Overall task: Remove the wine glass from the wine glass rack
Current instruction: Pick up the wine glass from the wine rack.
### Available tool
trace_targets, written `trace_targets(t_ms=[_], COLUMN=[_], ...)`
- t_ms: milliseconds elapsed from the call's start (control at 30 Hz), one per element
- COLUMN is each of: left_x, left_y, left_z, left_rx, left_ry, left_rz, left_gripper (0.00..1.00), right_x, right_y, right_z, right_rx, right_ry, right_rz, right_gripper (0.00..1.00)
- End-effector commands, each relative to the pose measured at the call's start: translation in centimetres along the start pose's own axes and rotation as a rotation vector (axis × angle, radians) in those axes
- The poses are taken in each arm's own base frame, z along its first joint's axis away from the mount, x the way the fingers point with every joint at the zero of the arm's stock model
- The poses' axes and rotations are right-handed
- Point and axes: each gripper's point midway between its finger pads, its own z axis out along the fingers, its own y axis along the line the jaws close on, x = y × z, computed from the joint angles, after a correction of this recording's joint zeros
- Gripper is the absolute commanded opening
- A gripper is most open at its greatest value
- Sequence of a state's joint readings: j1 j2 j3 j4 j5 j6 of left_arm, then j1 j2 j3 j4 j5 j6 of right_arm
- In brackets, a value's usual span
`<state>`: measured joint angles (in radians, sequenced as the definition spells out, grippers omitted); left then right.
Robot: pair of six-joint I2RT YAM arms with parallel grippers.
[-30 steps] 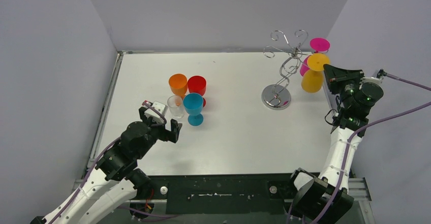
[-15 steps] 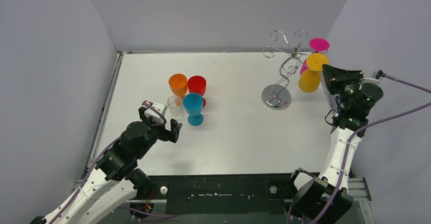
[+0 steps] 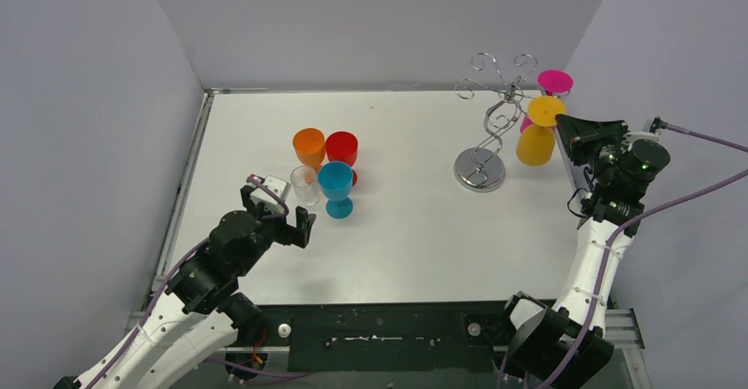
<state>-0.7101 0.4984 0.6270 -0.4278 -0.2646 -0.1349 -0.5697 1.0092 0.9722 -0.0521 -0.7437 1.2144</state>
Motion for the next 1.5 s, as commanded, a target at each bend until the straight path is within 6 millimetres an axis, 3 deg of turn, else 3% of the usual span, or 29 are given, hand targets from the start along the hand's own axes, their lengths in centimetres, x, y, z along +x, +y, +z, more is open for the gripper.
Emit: trace_targets(t_ms=[0,900,1100,1467], left_x=[-1.6,-1.7,-1.7,-1.7], left_y=[-0.1,-0.3,-0.4,-0.5], left_z=[0.0,-0.2,-0.2,-0.1], left_rx=[0.008,0.023,0.027,0.031], left_ry=[-0.062,-0.069,-0.069,-0.069], left_rz=[-0.007,-0.004,-0.005,-0.005], left_gripper=[0.89,0.89,0.89,0.89], right_x=[0.8,3.0,3.6,2.6], right_y=[3.0,1.1,1.8,2.1], right_z=[-1.3,-4.0,-4.5,-3.6], right_rx=[-0.068,0.040,0.008,-0.009], right_ry=[0.043,0.026,0.044,0.020], right_rz=[-0.037,0.047,0.053,0.065], right_gripper=[0.00,0.00,0.00,0.00])
